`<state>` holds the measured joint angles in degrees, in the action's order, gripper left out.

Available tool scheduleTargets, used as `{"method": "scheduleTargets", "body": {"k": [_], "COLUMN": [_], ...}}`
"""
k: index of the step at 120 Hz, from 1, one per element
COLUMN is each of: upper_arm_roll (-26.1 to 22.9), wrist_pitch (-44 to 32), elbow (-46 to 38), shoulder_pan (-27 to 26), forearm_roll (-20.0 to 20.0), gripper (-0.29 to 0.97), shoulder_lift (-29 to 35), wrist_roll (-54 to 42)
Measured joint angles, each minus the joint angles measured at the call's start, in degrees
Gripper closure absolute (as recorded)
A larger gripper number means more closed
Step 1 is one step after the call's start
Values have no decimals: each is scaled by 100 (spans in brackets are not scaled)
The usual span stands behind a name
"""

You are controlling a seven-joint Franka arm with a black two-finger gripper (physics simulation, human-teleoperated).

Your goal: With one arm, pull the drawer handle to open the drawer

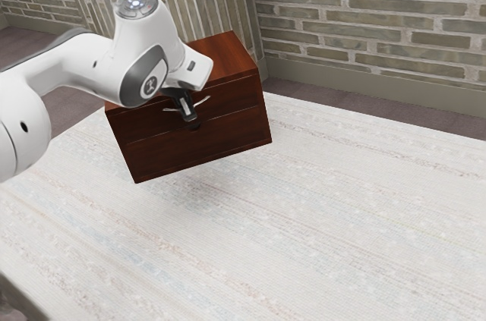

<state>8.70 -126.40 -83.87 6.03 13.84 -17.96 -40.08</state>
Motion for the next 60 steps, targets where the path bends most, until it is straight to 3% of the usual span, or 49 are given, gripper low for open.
{"method": "scheduleTargets", "body": {"k": [60], "upper_arm_roll": [-36], "wrist_pitch": [-11], "elbow": [-415], "shoulder_pan": [-123], "forearm_roll": [25], "gripper": [65], "shoulder_lift": [319], "wrist_roll": [77]}}
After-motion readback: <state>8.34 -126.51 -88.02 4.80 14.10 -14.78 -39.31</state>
